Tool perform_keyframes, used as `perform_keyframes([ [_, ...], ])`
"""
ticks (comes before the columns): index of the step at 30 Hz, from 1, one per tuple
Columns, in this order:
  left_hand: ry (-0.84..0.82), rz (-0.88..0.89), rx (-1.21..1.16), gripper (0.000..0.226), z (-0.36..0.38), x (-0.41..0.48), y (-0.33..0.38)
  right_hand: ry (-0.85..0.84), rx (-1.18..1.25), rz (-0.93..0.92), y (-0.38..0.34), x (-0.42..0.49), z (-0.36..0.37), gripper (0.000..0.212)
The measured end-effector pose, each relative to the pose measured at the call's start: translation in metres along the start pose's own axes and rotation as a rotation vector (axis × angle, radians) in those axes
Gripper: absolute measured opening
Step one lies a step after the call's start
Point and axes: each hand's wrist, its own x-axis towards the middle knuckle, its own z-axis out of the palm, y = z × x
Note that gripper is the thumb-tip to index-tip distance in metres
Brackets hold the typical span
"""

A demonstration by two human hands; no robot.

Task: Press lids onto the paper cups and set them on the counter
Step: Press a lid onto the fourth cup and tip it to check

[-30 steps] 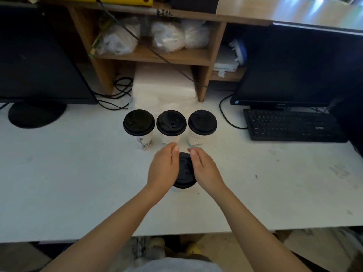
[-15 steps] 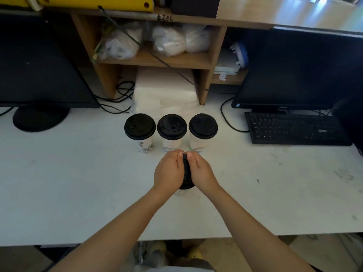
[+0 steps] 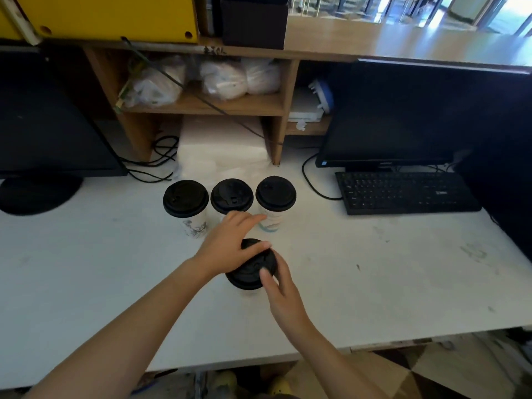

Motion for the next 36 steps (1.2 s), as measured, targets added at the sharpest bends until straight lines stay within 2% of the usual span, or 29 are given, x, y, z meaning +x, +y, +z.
perform_keyframes([
  [2, 0.019, 0.136, 0.220, 0.074, -0.007, 0.003, -0.004, -0.046, -0.019, 0.010, 0.015, -0.014, -0.002, 0.037],
  [4, 0.076, 0.186, 0.329, 0.079, -0.010, 0.001, 0.000, -0.093, -0.070, 0.028, 0.031, -0.019, -0.003, 0.040],
  [6, 0.059, 0.124, 0.290, 0.087, -0.009, -0.001, 0.012, -0.115, -0.162, 0.045, 0.040, -0.014, -0.003, 0.054],
  [8, -0.042, 0.037, 0.247, 0.086, -0.001, -0.002, 0.024, -0.133, -0.240, 0.055, 0.041, -0.005, -0.002, 0.070],
  [11, -0.115, -0.032, 0.295, 0.084, 0.014, -0.005, 0.031, -0.160, -0.238, 0.041, 0.033, 0.011, -0.001, 0.079],
  [20, -0.047, -0.011, 0.329, 0.067, 0.021, -0.006, 0.032, -0.230, -0.206, 0.019, 0.038, 0.041, -0.001, 0.074],
  [27, -0.113, 0.018, 0.381, 0.074, 0.018, -0.004, 0.030, -0.191, -0.207, 0.032, 0.037, 0.042, 0.000, 0.068],
  [32, -0.188, 0.043, 0.262, 0.056, -0.014, 0.009, 0.053, -0.114, -0.120, -0.018, 0.009, 0.028, -0.010, 0.071],
  [34, -0.064, 0.087, 0.044, 0.051, -0.045, 0.017, 0.072, -0.055, -0.112, -0.082, -0.017, 0.025, -0.020, 0.070],
  [36, 0.130, 0.114, -0.189, 0.042, -0.079, 0.025, 0.091, 0.007, -0.114, -0.161, -0.049, 0.024, -0.031, 0.067],
])
